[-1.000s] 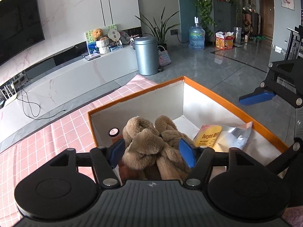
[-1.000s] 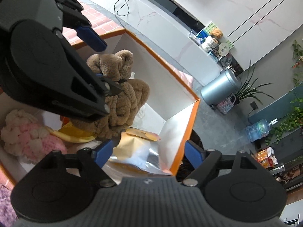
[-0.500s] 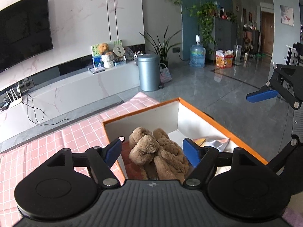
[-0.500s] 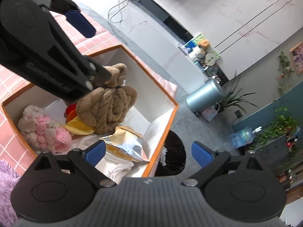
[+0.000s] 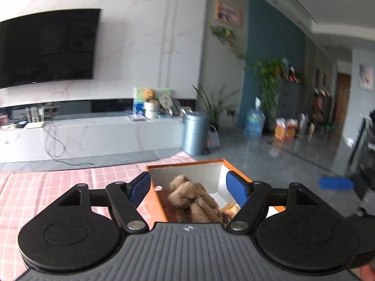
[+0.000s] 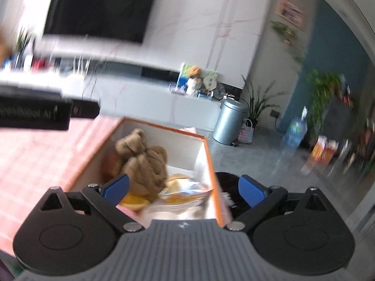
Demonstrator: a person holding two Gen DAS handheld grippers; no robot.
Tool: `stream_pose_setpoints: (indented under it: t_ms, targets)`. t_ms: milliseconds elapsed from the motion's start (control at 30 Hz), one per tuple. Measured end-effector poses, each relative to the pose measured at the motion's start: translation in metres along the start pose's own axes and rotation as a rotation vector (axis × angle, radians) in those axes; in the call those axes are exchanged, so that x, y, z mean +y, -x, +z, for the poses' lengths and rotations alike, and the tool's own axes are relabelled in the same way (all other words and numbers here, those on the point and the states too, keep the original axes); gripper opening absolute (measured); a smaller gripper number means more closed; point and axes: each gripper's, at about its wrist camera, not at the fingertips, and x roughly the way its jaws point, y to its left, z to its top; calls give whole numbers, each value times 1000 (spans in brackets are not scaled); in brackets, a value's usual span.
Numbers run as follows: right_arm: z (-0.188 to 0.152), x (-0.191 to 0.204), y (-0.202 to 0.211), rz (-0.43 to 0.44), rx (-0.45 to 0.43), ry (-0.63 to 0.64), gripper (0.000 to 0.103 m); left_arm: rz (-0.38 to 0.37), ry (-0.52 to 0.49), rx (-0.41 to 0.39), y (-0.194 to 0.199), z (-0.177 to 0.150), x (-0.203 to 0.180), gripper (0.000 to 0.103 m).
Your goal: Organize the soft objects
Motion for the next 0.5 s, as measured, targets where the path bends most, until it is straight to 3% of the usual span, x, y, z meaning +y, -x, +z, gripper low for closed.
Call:
stream_pose_setpoints:
  t_ms: [233, 400, 500]
  targets:
    - [-32, 23, 30, -6, -58, -242, 100, 52, 31, -61, 29, -25, 9, 86]
    - [-44, 37, 34, -22, -77, -232, 100, 101, 47, -51, 40, -40, 10, 90]
    - [-47, 37, 31, 2, -47, -242, 100, 120, -8, 2, 42, -42, 7, 93]
